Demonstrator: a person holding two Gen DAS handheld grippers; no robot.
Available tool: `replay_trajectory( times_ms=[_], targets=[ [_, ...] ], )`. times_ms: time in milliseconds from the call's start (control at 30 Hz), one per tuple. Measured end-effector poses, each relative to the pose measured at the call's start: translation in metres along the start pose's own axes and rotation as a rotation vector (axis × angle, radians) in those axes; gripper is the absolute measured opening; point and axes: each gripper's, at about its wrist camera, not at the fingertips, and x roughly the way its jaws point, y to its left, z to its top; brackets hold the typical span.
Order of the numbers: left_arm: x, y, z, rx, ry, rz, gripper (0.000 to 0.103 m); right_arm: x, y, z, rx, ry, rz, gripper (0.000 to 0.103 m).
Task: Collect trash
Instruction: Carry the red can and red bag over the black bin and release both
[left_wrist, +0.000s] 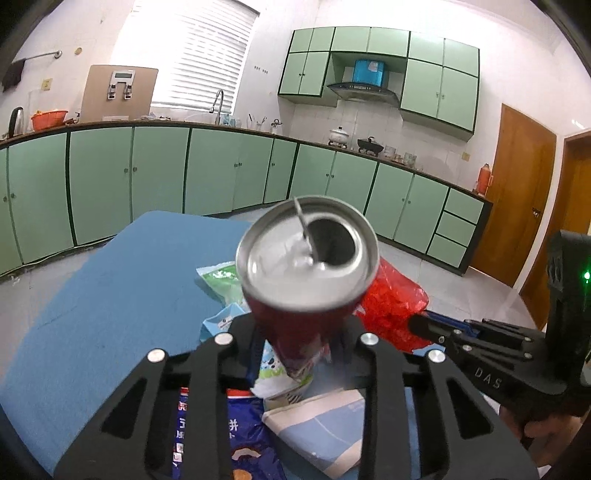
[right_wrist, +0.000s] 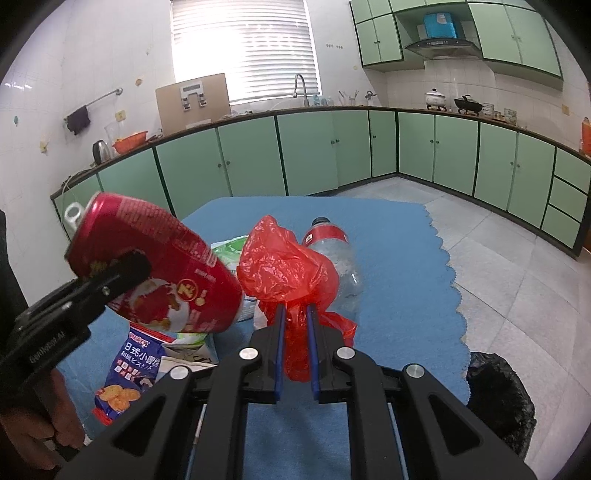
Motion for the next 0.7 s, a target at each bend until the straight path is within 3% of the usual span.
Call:
replay_trajectory(
  times_ms=[333, 700],
  targets=[
    [-0.003, -0.021, 0.011, 0.031, -0.021, -0.024, 0.015, -0.014, -0.005, 0.006, 0.005, -0.03, -0.007, 0.011],
    [-0.011, -0.058, 0.023, 0.062, -0.03, -0.1, 0.013, -0.049, -0.025, 0.016, 0.039, -0.078, -0.038, 0.011]
  ],
)
